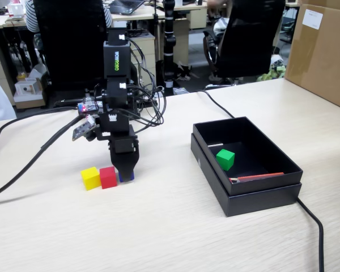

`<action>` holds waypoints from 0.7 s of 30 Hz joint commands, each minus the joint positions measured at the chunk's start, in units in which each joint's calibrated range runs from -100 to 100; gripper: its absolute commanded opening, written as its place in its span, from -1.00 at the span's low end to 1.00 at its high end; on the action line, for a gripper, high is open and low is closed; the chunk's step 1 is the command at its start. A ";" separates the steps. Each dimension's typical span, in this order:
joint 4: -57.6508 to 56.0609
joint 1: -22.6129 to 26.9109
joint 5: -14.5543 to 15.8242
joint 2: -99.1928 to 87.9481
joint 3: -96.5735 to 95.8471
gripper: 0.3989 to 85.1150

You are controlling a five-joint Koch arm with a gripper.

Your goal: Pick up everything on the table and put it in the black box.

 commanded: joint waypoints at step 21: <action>-3.88 13.24 4.59 -29.36 8.20 -0.92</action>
